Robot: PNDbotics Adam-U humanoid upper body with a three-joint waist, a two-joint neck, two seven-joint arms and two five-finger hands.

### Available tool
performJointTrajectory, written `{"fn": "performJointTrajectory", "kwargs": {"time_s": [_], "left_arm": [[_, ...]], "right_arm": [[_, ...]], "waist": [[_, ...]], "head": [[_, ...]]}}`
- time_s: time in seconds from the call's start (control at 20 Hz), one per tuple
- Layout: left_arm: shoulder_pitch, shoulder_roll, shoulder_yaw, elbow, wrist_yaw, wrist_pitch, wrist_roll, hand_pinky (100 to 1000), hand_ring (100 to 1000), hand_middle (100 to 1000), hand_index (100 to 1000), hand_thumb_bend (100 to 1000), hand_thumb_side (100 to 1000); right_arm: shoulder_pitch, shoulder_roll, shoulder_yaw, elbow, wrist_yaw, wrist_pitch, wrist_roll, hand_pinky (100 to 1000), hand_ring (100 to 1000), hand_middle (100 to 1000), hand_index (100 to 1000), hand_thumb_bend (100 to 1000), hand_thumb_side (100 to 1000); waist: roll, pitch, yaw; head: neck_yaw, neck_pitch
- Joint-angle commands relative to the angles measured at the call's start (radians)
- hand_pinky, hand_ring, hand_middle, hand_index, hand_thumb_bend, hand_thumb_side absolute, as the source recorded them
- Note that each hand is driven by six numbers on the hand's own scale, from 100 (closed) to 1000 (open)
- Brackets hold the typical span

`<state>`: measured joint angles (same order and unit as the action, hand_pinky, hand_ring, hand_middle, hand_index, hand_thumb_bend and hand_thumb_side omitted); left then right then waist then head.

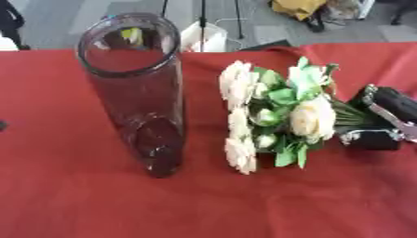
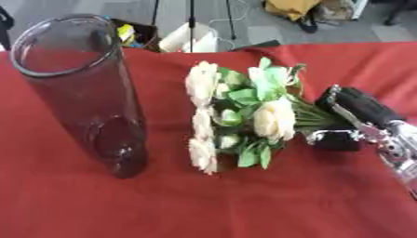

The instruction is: Arrange flowers into the vase.

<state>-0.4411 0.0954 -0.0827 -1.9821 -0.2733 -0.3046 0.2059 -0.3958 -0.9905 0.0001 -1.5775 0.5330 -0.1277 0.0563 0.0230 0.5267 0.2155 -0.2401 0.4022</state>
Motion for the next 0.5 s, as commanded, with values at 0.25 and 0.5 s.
{"fn": "performJointTrajectory", "kwargs": {"time_s": [0.25,0.5], "left_arm": [[-0.005,0.005,-0.004,-0.018,-0.004,0.002,-0.008,718,608,795,872,100,1000],[-0.006,0.006,-0.004,-0.018,-0.004,0.003,-0.01,718,607,795,872,100,1000]], "right_arm": [[-0.005,-0.028,-0.016,-0.016,-0.042,-0.015,-0.047,291,264,100,153,100,610],[-0.004,-0.028,-0.024,-0.014,-0.062,-0.01,-0.131,262,234,100,117,100,767]], "waist": [[-0.004,-0.025,-0.001],[-0.007,-0.027,0.001]], "head": [[0.004,-0.013],[0.019,-0.014]]}}
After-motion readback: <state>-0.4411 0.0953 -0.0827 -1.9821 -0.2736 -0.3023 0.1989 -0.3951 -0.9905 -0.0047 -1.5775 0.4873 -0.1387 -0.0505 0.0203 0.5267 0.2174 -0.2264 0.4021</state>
